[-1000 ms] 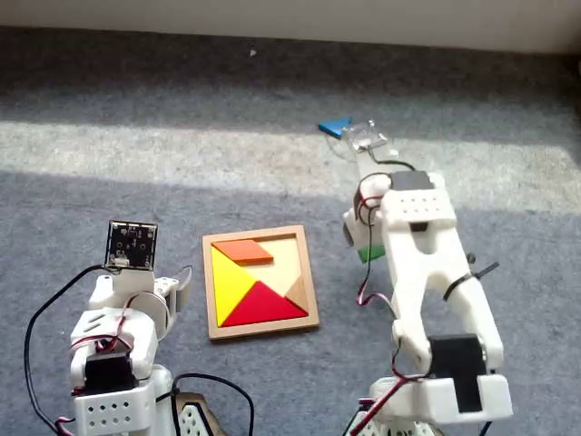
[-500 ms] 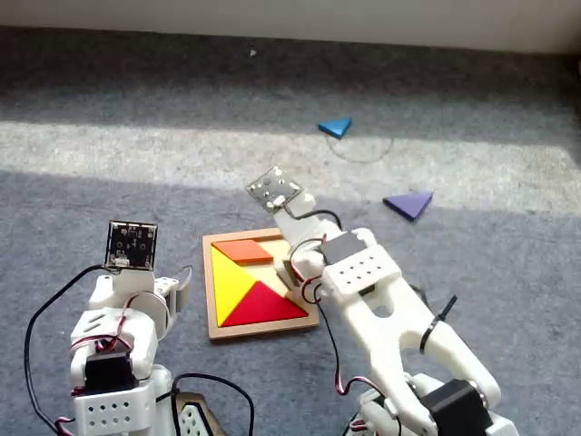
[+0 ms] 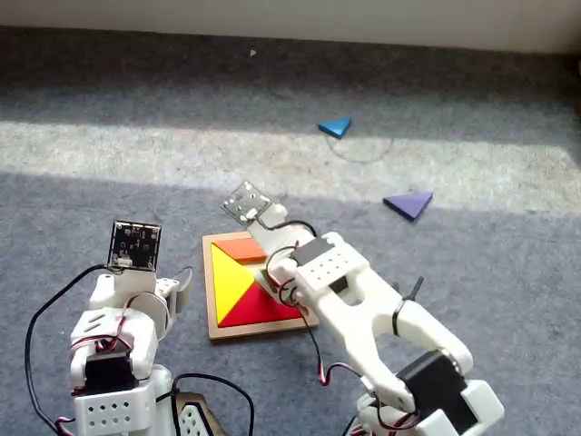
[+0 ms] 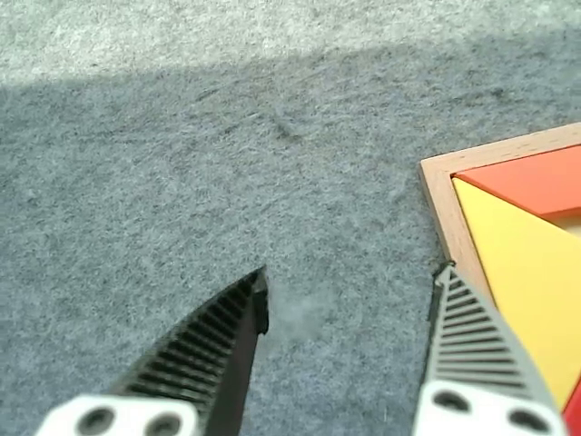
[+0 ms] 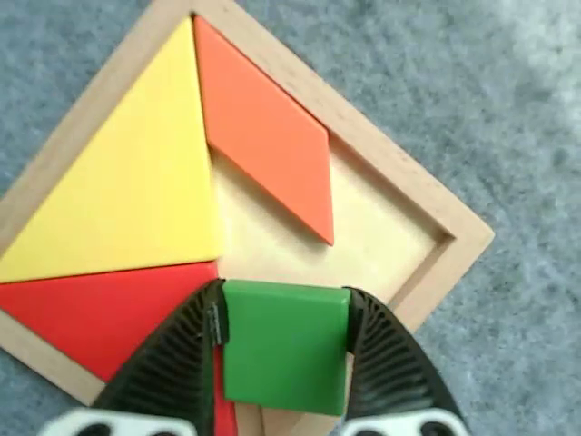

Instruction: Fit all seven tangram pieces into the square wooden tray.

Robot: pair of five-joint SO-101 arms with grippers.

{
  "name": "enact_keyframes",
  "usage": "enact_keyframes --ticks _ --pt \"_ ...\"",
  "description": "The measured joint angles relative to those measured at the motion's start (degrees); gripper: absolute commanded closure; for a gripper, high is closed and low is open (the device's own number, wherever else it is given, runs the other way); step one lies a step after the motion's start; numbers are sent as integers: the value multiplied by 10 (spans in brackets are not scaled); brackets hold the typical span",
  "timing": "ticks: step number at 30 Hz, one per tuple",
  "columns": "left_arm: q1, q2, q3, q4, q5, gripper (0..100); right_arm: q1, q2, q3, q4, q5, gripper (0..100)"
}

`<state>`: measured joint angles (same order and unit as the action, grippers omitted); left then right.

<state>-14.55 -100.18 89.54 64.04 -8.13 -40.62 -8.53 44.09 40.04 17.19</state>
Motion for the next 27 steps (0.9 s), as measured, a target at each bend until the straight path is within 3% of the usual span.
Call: enact_keyframes --ticks 9,17,27 --pt "0 0 0 0 -4 708 -1 6 0 -45 0 985" --pt "0 0 0 0 -4 708 -1 9 0 -48 0 795" --pt "0 0 0 0 -4 708 -1 -2 0 -29 0 785"
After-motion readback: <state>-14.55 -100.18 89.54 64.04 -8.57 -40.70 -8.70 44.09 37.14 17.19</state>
